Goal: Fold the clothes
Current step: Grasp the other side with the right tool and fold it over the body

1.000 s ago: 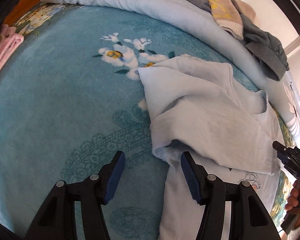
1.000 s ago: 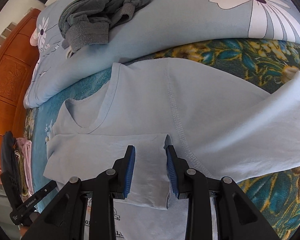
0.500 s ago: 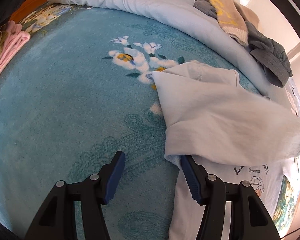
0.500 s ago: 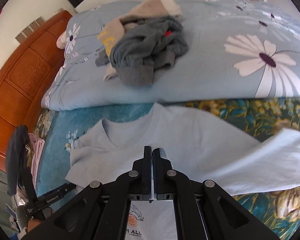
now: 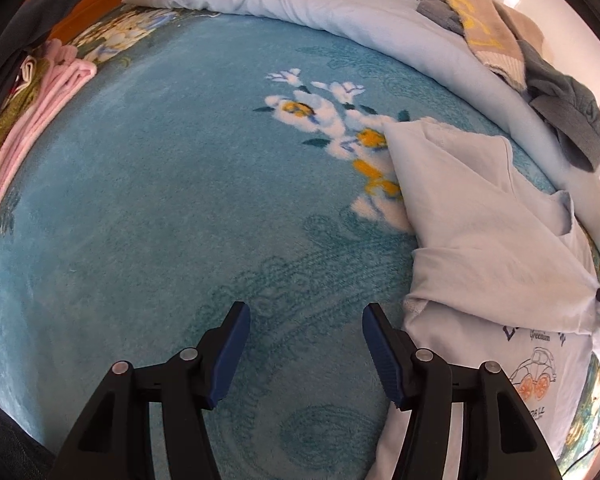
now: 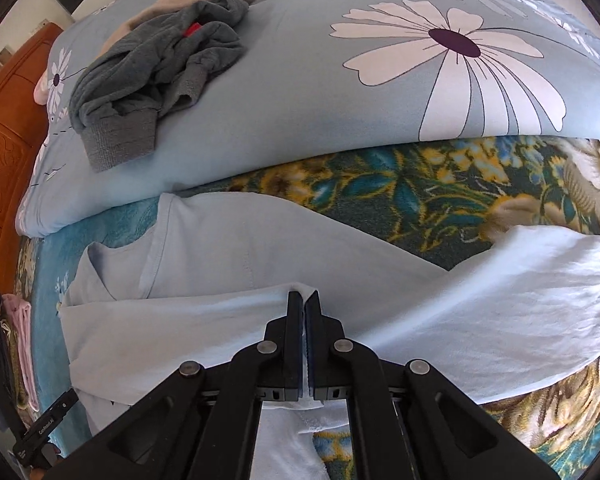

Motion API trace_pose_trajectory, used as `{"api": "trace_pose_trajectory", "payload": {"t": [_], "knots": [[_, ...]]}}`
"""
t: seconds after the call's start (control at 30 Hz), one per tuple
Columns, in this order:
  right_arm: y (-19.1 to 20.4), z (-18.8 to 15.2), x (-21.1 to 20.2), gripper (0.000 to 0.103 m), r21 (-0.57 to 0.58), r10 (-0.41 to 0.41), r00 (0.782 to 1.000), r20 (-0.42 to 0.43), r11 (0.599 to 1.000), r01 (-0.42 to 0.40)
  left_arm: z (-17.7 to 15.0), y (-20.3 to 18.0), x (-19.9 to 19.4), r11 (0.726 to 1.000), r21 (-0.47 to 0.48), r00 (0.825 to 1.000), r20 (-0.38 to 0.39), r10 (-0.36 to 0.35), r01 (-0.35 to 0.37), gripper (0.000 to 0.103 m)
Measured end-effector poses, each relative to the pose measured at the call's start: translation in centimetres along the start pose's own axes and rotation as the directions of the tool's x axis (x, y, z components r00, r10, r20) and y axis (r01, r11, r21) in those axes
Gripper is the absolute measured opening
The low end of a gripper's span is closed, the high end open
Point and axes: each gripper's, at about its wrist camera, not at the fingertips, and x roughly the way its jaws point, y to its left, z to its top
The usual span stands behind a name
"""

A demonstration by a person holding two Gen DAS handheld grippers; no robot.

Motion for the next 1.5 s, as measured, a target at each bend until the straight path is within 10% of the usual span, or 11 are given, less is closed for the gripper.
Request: {"api": "trace_pose_trajectory", "payload": {"t": [0.33,0.63,1.03,1.1,1.27,1.5], "knots": [[-10.7,-2.5,-6.7,0.021,0.254,-0.089,0.982,0.168,0.966,0.044,1.1,-5.6,-2.6,0.987,0.136,0.994,0.059,-0.09,0.081,0.063],[-30.5,-10.1,-12.7,0.021,0.803,-0.213,0.933,0.292,0.585,-0.117,1.1,-5.9,-0.4,0.982,0.169,0.996,0.028,0.082,-0.086,0.063],[-34.7,-9.5,-11.3,0.018,0.861,-0.183,0.926,0.331,0.459,-0.217,1.0,-1.4,-3.7,0.998,0.018,0.997,0.055,0.054,-0.055,0.063],[-34.5,-9.5,-11.5,0.002,0.855,-0.187,0.92,0.344,0.468,-0.225,0.7,-0.9,-4.1,0.999,0.013,0.998,0.05,0.047,-0.048,0.063],[-31.3,-7.9,-14.3,0.002,0.783,-0.195,0.884,0.425,0.569,-0.251,0.4,0.8,-5.5,0.999,-0.043,0.997,0.074,-0.001,0.004,0.063],[-17.2,-2.9,-21.1,0.002,0.417,0.028,0.796,0.605,0.84,-0.347,0.3,1.6,-6.7,0.995,-0.073,0.993,0.097,-0.062,0.069,0.063]]}}
